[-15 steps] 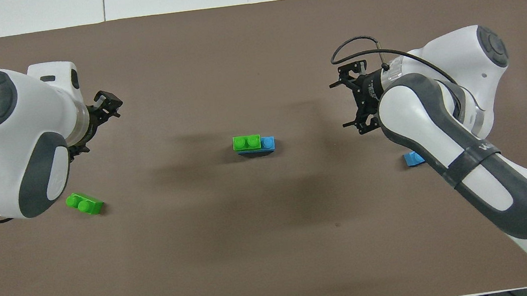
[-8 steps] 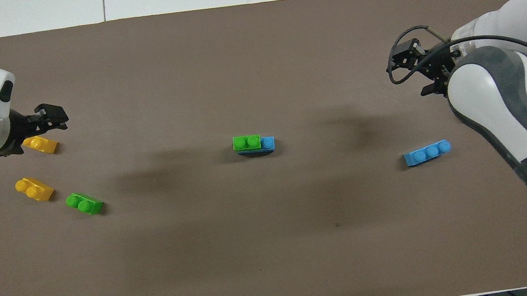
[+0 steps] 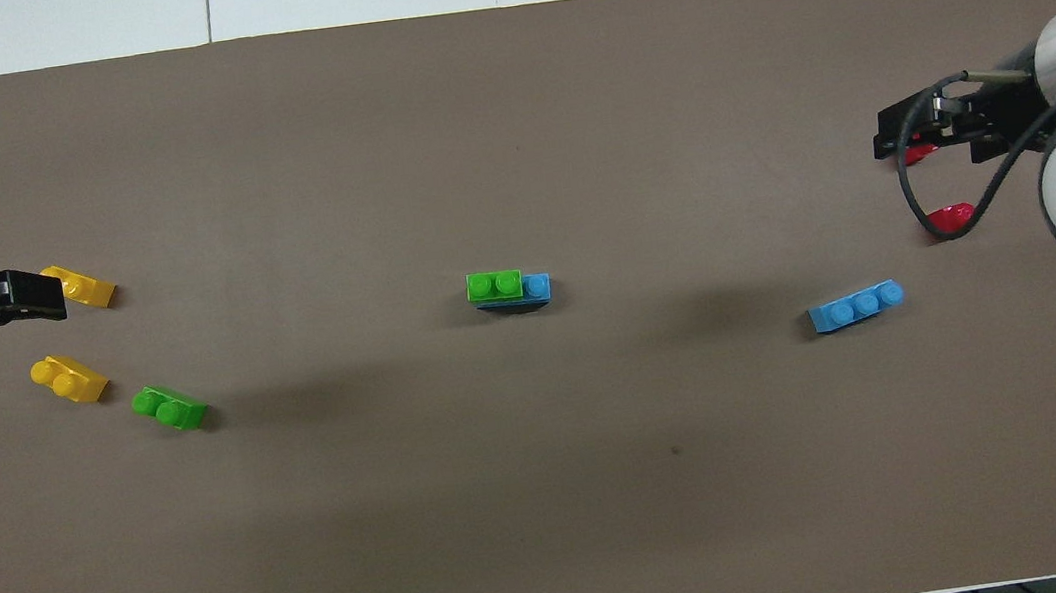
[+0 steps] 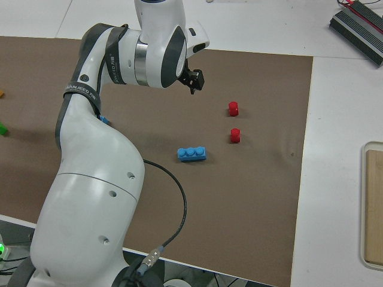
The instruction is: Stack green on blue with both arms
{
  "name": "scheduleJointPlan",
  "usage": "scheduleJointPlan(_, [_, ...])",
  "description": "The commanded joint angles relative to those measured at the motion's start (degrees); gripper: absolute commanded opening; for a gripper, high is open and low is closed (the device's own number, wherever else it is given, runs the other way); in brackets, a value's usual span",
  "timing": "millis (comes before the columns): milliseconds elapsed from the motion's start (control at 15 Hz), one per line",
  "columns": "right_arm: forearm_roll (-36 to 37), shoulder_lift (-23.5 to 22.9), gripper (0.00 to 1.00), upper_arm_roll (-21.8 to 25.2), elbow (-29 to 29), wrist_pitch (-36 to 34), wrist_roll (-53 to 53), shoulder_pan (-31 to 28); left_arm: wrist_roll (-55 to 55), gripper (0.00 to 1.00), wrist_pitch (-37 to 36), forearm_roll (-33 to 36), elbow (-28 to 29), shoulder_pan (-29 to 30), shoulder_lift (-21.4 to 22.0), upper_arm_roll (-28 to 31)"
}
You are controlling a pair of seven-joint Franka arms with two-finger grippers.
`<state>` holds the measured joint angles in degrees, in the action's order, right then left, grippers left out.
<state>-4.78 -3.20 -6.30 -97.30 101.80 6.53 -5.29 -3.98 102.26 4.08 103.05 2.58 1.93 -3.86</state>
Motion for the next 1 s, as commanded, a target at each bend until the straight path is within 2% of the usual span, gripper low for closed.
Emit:
scheduleJointPlan(0, [3.3, 4.4, 1.0, -0.6, -0.5, -6.1, -4.1, -0.3, 1.4, 1.0, -6.3, -2.9, -4.9, 0.2, 0.2, -0.3])
scheduleJointPlan(133, [3.3, 6.6, 1.0, -0.7, -0.3, -9.8, -4.3, -0.2, 1.7, 1.0, -6.9, -2.9, -3.7, -0.1, 1.0, -0.4])
scheduleJointPlan(333, [3.4, 6.1, 1.0, -0.6, 2.9, -13.8, -4.2, -0.6, 2.0, 1.0, -4.3, -2.9, -0.5, -0.1, 2.3, -0.4])
scheduleJointPlan(533, [3.5, 6.0, 1.0, -0.6, 2.9, -13.9, -4.2, -0.5, 6.1, 1.0, -3.1, -2.9, 0.2, 0.3, 2.6, -0.5])
scheduleJointPlan(933, [4.1, 6.5, 1.0, -0.6, 2.0, -13.4, -4.0, -0.2, 1.7, 1.0, -2.0, -4.1, 0.0, 0.3, 2.5, -0.6])
